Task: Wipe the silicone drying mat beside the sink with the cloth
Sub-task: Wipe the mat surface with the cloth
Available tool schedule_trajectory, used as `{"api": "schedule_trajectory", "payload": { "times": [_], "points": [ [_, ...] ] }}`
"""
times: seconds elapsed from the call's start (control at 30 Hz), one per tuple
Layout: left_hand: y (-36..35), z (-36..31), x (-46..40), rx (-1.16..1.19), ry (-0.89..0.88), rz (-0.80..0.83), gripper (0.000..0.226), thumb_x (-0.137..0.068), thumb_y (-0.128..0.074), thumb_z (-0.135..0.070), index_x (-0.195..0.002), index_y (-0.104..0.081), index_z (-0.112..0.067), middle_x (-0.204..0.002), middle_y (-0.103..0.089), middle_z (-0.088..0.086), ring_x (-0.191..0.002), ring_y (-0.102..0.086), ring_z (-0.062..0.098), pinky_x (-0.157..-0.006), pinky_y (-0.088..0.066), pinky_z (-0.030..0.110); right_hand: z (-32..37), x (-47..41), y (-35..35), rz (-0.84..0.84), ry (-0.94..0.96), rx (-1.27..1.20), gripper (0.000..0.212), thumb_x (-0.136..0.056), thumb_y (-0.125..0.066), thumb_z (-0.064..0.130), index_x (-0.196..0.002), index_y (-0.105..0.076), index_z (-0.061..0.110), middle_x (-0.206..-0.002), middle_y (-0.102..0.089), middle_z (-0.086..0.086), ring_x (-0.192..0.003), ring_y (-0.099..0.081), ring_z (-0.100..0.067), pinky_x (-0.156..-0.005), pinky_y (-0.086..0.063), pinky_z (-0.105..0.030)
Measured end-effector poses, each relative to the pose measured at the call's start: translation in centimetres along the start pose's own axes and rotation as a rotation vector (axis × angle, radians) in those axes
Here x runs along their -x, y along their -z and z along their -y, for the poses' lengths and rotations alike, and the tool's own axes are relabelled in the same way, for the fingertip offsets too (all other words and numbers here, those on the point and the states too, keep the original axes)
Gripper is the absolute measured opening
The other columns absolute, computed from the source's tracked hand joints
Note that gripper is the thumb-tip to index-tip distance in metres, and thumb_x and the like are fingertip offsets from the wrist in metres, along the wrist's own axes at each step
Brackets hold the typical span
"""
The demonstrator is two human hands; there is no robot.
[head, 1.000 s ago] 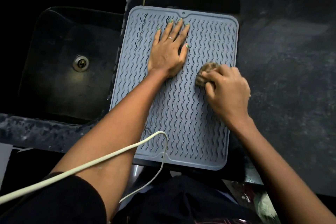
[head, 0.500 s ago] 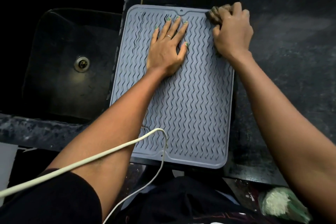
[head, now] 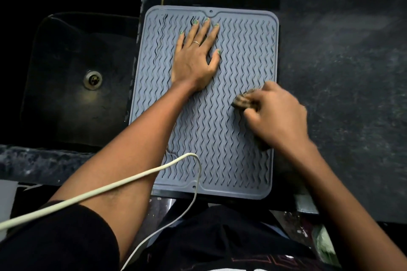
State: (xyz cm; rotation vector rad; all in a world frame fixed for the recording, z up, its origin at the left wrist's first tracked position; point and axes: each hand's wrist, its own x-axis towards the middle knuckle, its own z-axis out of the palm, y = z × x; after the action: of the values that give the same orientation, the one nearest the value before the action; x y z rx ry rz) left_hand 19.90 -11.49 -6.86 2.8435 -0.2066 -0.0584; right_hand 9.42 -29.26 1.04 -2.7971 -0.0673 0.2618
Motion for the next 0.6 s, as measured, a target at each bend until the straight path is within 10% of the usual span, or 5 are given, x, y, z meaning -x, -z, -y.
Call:
{"api": "schedule_trajectory", "payload": {
  "times": [0.17, 0.33, 0.6],
  "points": [
    [0.0, 0.0, 0.1, 0.018, 0.005, -0.005, 0.059, -0.097, -0.033, -0.042, -0.154, -0.02, -0.031, -0.163, -0.015, -0.005, -0.151, -0.008, 0.016, -0.123, -0.003, 0.04, -0.8, -6.7, 2.9, -0.245, -0.095, -0.218, 0.037, -0.082, -0.056, 0.02, -0.117, -0.062, 0.032, -0.118, -0.054, -0.001, -0.113, -0.044, -0.029, -0.094, -0.04, -0.045],
    [-0.1, 0.1, 0.0, 0.019, 0.003, -0.014, 0.059, -0.096, -0.032, -0.043, -0.153, -0.021, -0.032, -0.162, -0.017, -0.005, -0.151, -0.009, 0.016, -0.123, -0.004, 0.04, -1.0, -13.0, -0.4, -0.086, -0.15, -0.063, 0.041, -0.095, -0.045, 0.028, -0.135, -0.043, 0.034, -0.149, -0.027, 0.003, -0.13, -0.024, -0.033, -0.102, -0.023, -0.047],
    [-0.1, 0.1, -0.1, 0.033, 0.0, -0.011, 0.06, -0.096, -0.032, -0.043, -0.153, -0.021, -0.032, -0.163, -0.017, -0.005, -0.151, -0.009, 0.016, -0.123, -0.004, 0.04, -0.7, -8.5, -2.5, -0.209, -0.103, 0.005, 0.038, -0.084, -0.053, 0.009, -0.12, -0.055, 0.022, -0.126, -0.047, -0.006, -0.115, -0.04, -0.032, -0.092, -0.037, -0.048]
  ]
}}
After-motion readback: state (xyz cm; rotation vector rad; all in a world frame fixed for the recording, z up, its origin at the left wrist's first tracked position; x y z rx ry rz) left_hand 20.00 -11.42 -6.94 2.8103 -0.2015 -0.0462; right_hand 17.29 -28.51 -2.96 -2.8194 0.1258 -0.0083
